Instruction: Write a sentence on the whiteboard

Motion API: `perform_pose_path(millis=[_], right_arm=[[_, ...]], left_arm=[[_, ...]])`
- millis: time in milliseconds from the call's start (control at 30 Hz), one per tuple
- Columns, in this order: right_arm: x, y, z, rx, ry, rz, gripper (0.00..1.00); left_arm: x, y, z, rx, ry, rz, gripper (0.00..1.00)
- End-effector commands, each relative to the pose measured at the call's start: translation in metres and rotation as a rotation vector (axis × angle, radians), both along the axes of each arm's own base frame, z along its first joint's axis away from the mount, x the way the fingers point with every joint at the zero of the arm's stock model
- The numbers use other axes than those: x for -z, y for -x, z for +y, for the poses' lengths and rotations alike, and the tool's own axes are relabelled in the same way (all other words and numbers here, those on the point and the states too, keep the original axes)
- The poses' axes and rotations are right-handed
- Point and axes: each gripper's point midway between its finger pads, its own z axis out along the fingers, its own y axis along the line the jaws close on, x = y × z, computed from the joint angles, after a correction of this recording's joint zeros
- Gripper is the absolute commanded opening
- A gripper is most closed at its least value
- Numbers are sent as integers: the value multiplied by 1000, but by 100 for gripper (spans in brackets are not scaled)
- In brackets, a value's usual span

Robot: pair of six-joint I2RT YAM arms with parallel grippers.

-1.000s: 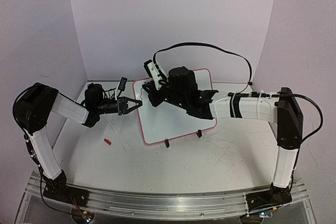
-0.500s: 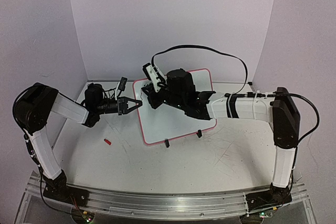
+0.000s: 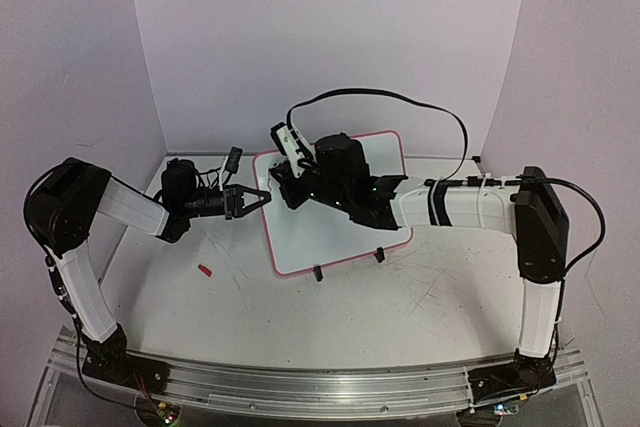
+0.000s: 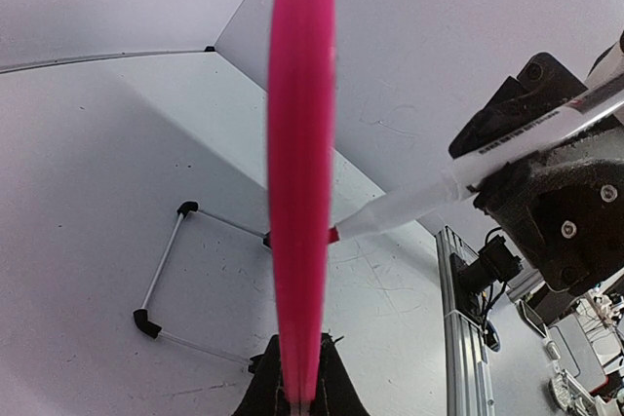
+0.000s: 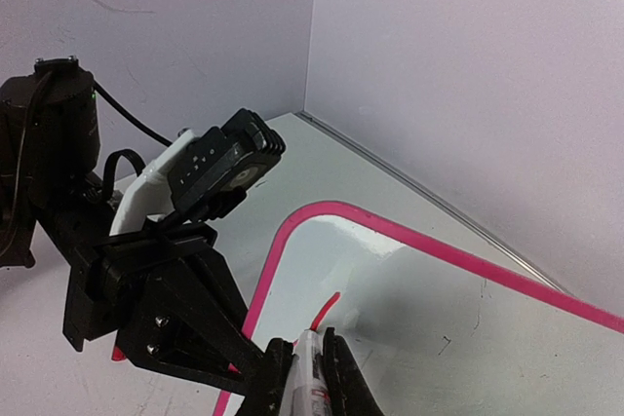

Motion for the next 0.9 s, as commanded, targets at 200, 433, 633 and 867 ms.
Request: perform_pose_path(millis=[200, 433, 633, 867], right_arm=[[-24, -13, -17, 102, -33, -42, 0], [-27, -16, -25, 135, -31, -50, 0], [-28, -17, -30, 152, -33, -50, 0], [-34, -6, -24, 76, -62, -46, 0]], left_arm=[[-25, -4, 2, -8, 10, -116, 0], [-25, -4, 1, -7, 9, -116, 0], [-24, -4, 1, -7, 8, -116, 0], [-24, -4, 1, -8, 7, -115, 0]])
